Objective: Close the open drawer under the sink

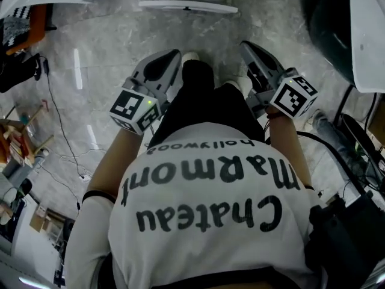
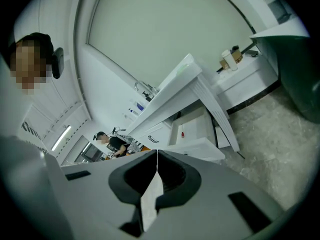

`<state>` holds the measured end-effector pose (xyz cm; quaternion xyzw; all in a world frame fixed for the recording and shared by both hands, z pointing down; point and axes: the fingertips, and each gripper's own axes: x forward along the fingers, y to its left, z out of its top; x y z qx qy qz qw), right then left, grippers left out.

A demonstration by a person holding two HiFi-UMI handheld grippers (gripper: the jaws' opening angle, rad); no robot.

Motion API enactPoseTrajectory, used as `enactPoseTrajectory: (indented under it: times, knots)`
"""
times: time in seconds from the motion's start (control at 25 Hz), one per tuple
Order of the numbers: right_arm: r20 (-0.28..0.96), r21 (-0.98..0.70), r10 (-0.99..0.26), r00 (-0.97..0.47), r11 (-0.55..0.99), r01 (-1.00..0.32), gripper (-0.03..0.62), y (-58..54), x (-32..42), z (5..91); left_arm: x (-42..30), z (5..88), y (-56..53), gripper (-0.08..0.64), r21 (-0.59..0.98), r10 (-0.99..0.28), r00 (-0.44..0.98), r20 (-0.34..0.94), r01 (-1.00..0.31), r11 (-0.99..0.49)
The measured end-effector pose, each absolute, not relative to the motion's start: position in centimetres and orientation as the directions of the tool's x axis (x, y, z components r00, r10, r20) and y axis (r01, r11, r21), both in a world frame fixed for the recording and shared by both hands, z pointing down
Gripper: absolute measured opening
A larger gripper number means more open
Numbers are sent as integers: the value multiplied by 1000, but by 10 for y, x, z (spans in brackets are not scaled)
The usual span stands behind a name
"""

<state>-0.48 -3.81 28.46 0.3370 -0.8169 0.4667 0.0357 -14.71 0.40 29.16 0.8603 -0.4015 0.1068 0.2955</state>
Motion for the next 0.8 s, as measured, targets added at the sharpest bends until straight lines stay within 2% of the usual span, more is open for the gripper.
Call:
enactPoseTrajectory:
  times: [0.16, 0.56, 0.68, 0.8]
  knots:
    - [396, -753, -544, -740, 268, -600, 12, -36, -4, 312, -156, 319, -13, 8, 393, -619, 647, 446, -763, -514]
    - [474, -768, -559, -680, 116, -630, 12, -32, 30, 383, -161, 403, -53, 16, 432, -647, 560, 517, -824, -367]
    - [495, -768, -553, -670, 82, -635, 12, -30, 46, 411, -158, 431, -62, 146, 433, -650, 540, 534, -835, -338]
    - [509, -772, -533, -676, 66, -632, 12, -36, 57, 443, -157, 463, -82, 166, 403, -667, 502, 550, -859, -315]
